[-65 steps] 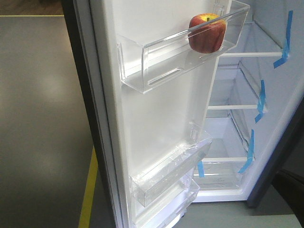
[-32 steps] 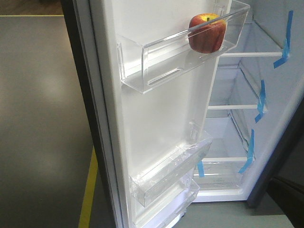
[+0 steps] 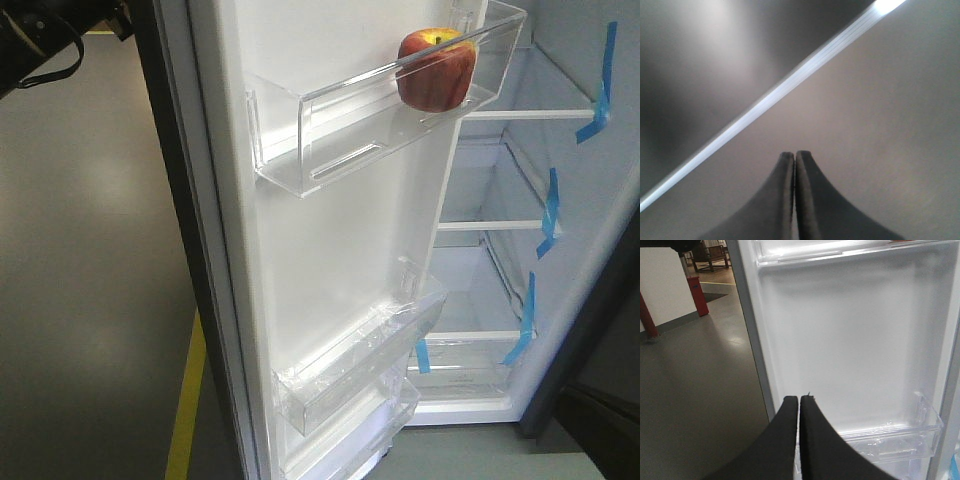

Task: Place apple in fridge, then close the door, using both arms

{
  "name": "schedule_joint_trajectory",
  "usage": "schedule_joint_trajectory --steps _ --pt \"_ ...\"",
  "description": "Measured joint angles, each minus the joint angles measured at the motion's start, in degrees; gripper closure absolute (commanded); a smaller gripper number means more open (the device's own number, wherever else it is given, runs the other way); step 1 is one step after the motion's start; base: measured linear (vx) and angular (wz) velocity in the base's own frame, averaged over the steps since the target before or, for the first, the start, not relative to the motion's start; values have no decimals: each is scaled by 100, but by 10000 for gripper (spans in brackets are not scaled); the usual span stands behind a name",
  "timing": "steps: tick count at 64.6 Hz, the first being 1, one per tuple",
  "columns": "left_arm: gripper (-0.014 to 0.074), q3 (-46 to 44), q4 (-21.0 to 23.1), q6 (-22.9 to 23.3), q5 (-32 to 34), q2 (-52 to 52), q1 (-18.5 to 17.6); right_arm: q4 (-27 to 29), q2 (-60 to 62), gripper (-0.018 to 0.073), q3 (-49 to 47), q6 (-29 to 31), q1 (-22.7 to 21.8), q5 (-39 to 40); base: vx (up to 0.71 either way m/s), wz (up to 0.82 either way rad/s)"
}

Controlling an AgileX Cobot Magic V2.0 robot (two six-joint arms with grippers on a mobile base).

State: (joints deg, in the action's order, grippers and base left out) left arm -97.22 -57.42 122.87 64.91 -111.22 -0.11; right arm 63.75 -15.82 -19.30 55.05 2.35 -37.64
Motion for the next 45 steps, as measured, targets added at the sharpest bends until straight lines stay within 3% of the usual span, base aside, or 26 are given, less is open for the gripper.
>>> schedule_joint_trajectory --steps 45 --pt "604 -123 -276 19 166 -30 -878 -117 0 563 0 1 0 -80 0 0"
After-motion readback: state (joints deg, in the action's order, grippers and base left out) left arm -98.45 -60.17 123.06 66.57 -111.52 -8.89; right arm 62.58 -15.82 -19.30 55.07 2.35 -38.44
